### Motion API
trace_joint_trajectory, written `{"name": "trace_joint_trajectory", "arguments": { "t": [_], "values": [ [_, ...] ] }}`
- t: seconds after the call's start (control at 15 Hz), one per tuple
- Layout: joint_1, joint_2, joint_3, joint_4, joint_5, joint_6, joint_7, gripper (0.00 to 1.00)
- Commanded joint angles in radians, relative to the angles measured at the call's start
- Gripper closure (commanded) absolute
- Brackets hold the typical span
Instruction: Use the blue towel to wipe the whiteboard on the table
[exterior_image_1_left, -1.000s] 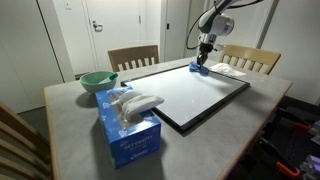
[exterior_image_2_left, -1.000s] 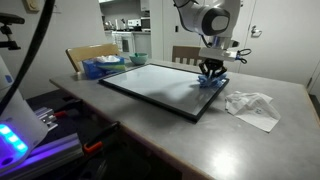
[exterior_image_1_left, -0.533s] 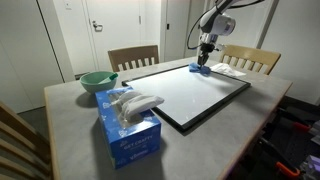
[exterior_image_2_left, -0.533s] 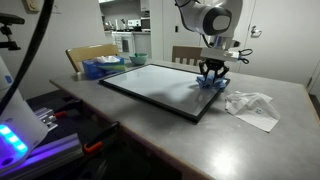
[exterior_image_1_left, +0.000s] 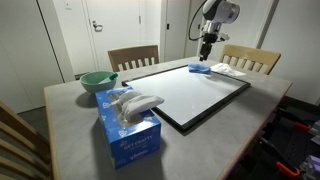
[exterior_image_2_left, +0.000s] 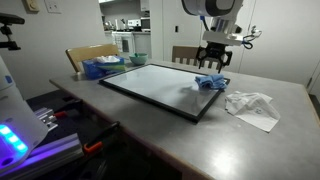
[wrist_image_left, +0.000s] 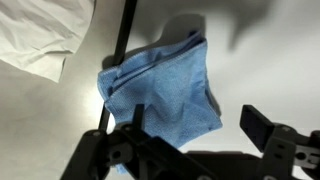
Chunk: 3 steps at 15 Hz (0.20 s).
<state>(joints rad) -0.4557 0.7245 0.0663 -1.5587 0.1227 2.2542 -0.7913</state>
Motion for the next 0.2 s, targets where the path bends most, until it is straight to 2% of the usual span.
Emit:
{"name": "trace_joint_trajectory", "arguments": {
  "t": [0.0, 0.13],
  "values": [
    [0.015, -0.096, -0.021, -0.064, 0.01, -0.087, -0.027, 0.0],
    [0.018, -0.119, -0.024, -0.07, 0.013, -0.132, -0.043, 0.0]
  ]
}}
